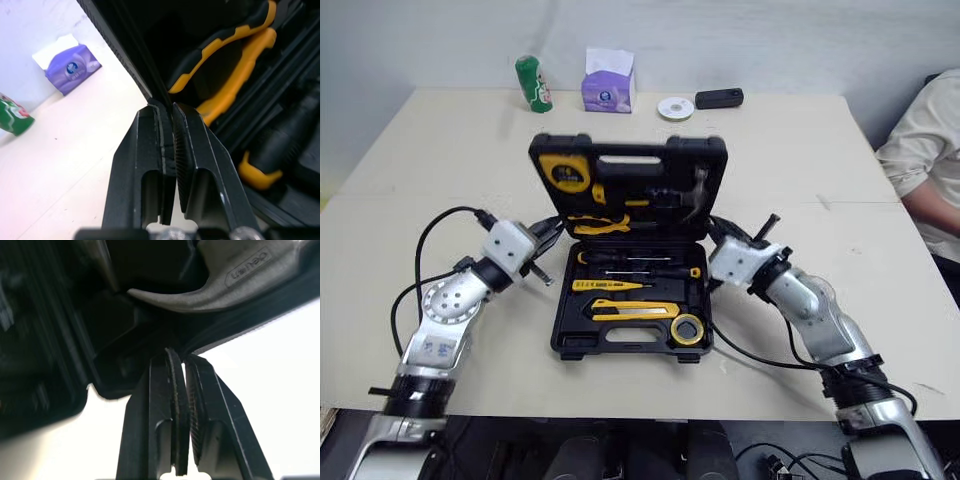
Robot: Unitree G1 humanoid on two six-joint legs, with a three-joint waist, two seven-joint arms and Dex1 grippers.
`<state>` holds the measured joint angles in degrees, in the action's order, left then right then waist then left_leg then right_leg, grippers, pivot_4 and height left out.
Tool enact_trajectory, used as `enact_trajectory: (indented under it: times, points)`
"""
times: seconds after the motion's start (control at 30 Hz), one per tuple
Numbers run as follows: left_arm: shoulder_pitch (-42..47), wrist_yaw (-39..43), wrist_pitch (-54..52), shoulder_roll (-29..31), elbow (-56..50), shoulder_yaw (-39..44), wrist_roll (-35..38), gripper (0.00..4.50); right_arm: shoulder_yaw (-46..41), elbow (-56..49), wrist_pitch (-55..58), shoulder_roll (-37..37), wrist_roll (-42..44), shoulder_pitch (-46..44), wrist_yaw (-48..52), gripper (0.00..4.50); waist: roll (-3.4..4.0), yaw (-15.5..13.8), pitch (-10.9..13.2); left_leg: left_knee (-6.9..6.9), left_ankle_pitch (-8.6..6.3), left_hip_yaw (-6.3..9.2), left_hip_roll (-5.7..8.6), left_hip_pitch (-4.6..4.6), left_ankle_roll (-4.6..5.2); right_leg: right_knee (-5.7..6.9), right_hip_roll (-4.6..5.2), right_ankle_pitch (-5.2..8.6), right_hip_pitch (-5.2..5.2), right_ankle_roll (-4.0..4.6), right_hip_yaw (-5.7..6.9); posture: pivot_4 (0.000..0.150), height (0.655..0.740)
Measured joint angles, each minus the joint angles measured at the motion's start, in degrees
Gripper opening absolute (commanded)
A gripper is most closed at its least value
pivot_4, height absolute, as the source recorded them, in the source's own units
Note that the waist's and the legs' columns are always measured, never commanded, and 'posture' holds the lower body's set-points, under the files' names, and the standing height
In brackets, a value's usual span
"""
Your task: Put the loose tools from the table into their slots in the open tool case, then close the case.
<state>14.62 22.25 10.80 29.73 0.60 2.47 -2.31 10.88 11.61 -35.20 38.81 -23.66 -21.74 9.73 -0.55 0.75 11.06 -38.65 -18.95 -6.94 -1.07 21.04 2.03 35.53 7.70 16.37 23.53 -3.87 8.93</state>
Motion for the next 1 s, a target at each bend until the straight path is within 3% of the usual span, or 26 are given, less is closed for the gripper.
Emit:
enact_trajectory:
  times: [0.1, 0.17, 0.23, 0.33, 0.43, 0.57, 0.7, 0.73, 0.83, 0.97, 1.0]
  points:
    - [-6.73, 2.25, -5.41, 2.12, -6.1, 2.92, 3.39, 2.43, -0.21, -2.6, -4.82, 4.23, -0.31, 5.21, 1.44, 1.63, -0.01, 0.15, 0.02, 0.26, 0.07, 0.04, -0.05, 0.07, -0.08, 0.12, -0.08, 0.03, 0.13, 0.06, 0.04, 0.15, 0.7316]
    - [-12.22, 6.36, -17.08, 5.31, -14.81, 7.43, 12.95, 3.39, -1.39, -10.96, -1.69, 8.29, 6.54, 10.46, 7.95, 2.6, 0.05, 0.27, 0.16, 0.27, 0.15, 0.08, -0.1, 0.14, -0.09, 0.1, -0.14, 0.04, 0.16, 0.08, 0.05, 0.15, 0.7316]
    - [-16.9, 9.96, -28.11, 9.23, -21.3, 13.56, 23.55, 4.23, -4.04, -20.23, 8.0, 12.9, 19.73, 15.73, 14.88, 2.63, 0.13, 0.28, 0.44, 0.22, 0.18, 0.2, -0.15, 0.16, -0.05, 0.04, -0.16, 0.04, 0.08, 0.09, 0.06, 0.15, 0.7316]
    - [-30.37, 19.81, -45.09, 18.82, -27.3, 29.2, 40.39, 4.23, -15.36, -35.32, 28.72, 24.34, 46.12, 27.62, 26.21, 2.63, 0.18, 0.5, 0.47, 0.36, 0.11, 0.44, -0.19, -0.13, 0.02, -0.37, -0.21, 0.09, -0.32, 0.16, 0.15, 0.15, 0.7316]
    - [-36.95, 26.69, -51.04, 21.29, -26.19, 37.4, 45.22, 4.23, -25.24, -41.33, 40.98, 27.04, 58.92, 38.3, 34.89, 2.63, 0.15, -0.73, 0.46, 0.34, -0.27, 0.58, -0.18, -0.23, 0.32, -0.55, -0.23, 0.1, -0.48, 0.21, 0.2, 0.15, 0.7316]
    - [-27.58, 24.04, -51.97, 21.71, -17.68, 37.67, 44.5, 4.23, -28.73, -42.23, 49.21, 26.84, 63.62, 43.62, 41.31, 2.63, 0.2, -2.86, 0.46, 0.35, -0.44, 0.68, -0.14, -0.12, 0.04, -0.63, -0.22, 0.12, -0.43, 0.25, 0.21, 0.15, 0.7316]
    - [-22.82, 23.14, -51.04, 22.07, -16.09, 33.6, 42.38, 4.23, -28.95, -43.99, 52.81, 25.39, 63.83, 44.53, 43.63, 2.63, 0.16, -2.93, 0.43, 0.36, -0.27, 0.5, -0.15, 0.2, -0.04, -0.62, -0.21, 0.08, -0.08, 0.2, 0.23, 0.15, 0.7316]
    - [-21.89, 23.15, -50.79, 22.04, -15.92, 32.41, 42.05, 3.99, -28.97, -44.2, 53.28, 24.75, 63.48, 44.66, 43.88, 2.63, 0.16, -2.82, 0.43, 0.38, -0.26, 0.43, -0.15, 0.2, -0.03, -0.59, -0.25, 0.08, -0.08, 0.2, 0.25, 0.15, 0.7316]
    - [-20.12, 23.49, -49.68, 21.93, -15.52, 30.27, 41.07, 3.07, -29.03, -44.77, 54.35, 23.2, 62.63, 45.04, 44.19, 1.85, 0.14, -2.3, 0.42, 0.4, -0.29, 0.3, -0.15, 0.22, 0.03, -0.56, -0.31, 0.06, -0.1, 0.17, 0.25, 0.15, 0.7316]
    - [-16.11, 23.94, -47.13, 21.89, -13.39, 25.78, 38.43, 1.65, -28.64, -46.22, 55.35, 21.99, 60.55, 46.9, 45.35, 0.15, 0.12, -2.28, 0.42, 0.38, -0.28, 0.22, -0.11, 0.19, 0.08, -0.79, -0.28, 0.0, -0.12, 0.04, 0.19, 0.15, 0.7316]
    - [-14.39, 24.12, -46.32, 21.89, -12.14, 23.95, 37.28, 1.03, -28.06, -46.83, 55.38, 21.89, 59.63, 47.49, 45.67, 0.0, 0.1, -2.42, 0.41, 0.38, -0.28, 0.22, -0.11, 0.17, 0.07, -0.8, -0.27, 0.0, -0.13, 0.03, 0.18, 0.15, 0.7316]
